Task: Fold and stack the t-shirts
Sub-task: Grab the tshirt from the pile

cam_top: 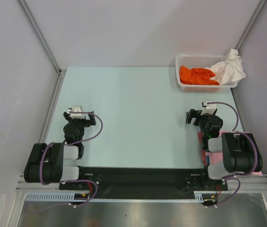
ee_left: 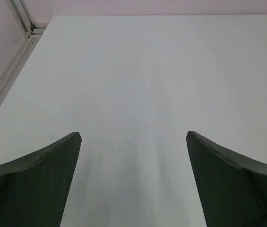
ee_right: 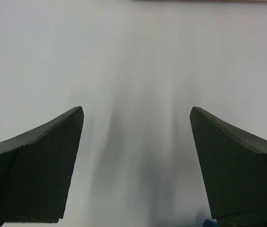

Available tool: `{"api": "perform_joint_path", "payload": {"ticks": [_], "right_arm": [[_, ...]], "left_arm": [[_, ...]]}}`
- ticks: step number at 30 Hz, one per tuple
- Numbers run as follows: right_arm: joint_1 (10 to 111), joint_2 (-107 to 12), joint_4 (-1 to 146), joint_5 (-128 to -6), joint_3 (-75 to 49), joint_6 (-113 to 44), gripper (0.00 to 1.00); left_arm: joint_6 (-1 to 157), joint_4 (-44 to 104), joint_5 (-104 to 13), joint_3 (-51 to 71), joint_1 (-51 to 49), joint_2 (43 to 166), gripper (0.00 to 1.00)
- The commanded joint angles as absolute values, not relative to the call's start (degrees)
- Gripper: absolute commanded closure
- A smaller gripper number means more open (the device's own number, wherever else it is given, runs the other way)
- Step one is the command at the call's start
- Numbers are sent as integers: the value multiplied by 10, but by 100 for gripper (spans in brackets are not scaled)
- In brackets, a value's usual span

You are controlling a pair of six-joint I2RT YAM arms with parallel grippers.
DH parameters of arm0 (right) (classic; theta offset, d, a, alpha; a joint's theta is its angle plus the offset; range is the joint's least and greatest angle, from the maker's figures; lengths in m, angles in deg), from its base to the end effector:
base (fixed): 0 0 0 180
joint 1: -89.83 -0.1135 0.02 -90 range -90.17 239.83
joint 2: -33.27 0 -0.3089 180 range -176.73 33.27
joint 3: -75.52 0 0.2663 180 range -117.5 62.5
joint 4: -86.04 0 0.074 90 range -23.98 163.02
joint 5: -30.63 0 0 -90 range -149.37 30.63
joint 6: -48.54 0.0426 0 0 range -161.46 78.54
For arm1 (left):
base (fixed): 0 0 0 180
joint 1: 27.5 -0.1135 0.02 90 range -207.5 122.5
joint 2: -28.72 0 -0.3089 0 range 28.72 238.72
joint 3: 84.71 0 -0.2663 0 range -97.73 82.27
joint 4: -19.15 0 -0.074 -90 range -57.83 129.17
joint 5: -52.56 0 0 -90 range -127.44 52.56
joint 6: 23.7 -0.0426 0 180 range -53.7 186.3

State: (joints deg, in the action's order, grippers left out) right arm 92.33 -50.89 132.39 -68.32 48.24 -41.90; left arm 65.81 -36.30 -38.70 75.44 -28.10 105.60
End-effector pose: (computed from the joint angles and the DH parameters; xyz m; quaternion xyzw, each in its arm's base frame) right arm 0.2483 -0.0042 0.1765 -0.0361 0.7674 0.0436 0.6386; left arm 0.2113 0.0013 0.1877 0.0070 0.7168 -0.0012 0.6973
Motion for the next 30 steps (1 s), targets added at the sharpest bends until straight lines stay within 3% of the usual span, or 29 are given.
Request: {"api": "perform_joint_path", "payload": {"ticks": [1,3,4,7,9,10,13,18,20,24,30], "right_arm": [[926,-510,1350,-687,472,-417,0],[927,-487,1302,-697,455,-417,0],[927,-467,1198,-700,409,-419,0],[938,-412,1069,-705,319,-359,0],[972,-398,1055,-804,281,-296,0],[982,-397,1050,-832,240,-278,0],[1022,-404,1064,-905,182,-188,0],[1058,-475,1089,-977,36,-136,0],[1053,-509,996,-953,-32,-176,10],[1028,-622,754,-766,-230,-268,15],[1022,-867,515,-642,-525,-309,26]], "left_arm": [[648,-382,-391,737,-279,1055,0],[638,-389,-449,742,-279,1055,0],[611,-384,-487,741,-280,1045,0],[623,-356,-496,735,-280,1030,0],[637,-250,-553,652,-310,1014,0],[636,-63,-570,598,-320,1016,0],[562,229,-616,373,-320,1056,0],[542,365,-614,218,-315,1116,0],[535,439,-596,170,-309,1135,0],[528,526,-540,57,-292,1184,0],[500,591,-509,4,-279,1227,0]]}}
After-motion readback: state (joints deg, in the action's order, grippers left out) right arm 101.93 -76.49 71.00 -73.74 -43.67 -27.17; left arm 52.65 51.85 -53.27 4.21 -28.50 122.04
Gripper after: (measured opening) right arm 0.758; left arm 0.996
